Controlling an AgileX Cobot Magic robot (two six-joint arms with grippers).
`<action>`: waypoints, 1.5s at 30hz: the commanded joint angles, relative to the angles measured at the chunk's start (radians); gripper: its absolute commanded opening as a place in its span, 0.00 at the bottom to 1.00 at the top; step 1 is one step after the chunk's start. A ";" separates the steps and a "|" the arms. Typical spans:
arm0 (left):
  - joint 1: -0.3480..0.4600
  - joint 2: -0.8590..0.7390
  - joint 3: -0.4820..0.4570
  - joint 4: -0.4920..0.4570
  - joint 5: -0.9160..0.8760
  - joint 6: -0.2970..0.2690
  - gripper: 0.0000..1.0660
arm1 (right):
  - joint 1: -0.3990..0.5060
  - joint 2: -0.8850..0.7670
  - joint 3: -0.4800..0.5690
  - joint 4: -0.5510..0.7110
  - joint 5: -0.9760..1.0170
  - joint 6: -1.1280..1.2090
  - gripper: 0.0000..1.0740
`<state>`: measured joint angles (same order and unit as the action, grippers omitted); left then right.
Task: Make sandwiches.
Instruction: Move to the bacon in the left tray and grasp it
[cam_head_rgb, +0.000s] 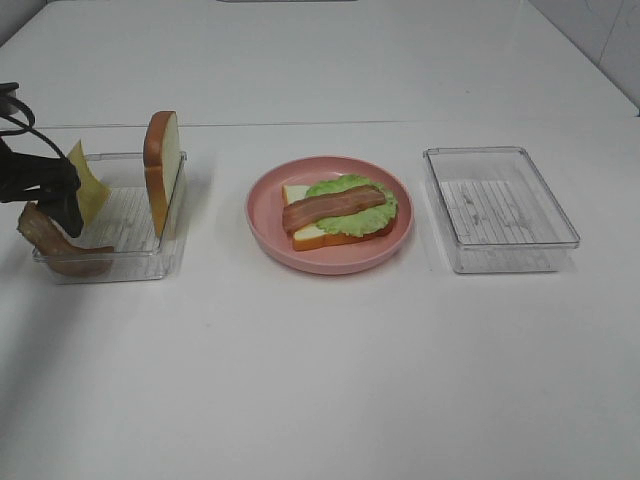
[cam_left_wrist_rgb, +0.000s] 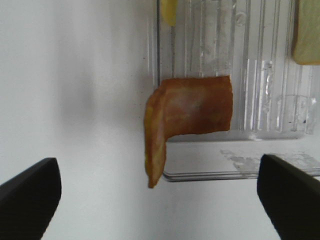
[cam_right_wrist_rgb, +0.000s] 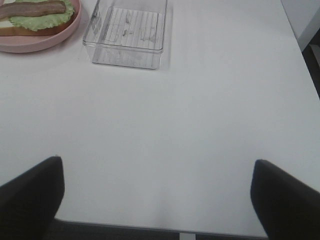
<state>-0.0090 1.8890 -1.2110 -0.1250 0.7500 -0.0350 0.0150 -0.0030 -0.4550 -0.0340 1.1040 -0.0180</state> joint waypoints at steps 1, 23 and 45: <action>-0.005 0.000 -0.005 0.026 -0.010 -0.010 0.94 | -0.006 -0.036 0.002 0.003 -0.003 -0.009 0.92; -0.005 0.000 -0.005 0.038 -0.041 -0.041 0.17 | -0.006 -0.036 0.002 0.003 -0.003 -0.009 0.92; -0.005 -0.004 -0.005 0.001 -0.067 -0.042 0.00 | -0.006 -0.036 0.002 0.003 -0.003 -0.009 0.92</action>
<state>-0.0090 1.8900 -1.2110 -0.0920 0.6940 -0.0680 0.0150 -0.0030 -0.4550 -0.0340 1.1040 -0.0180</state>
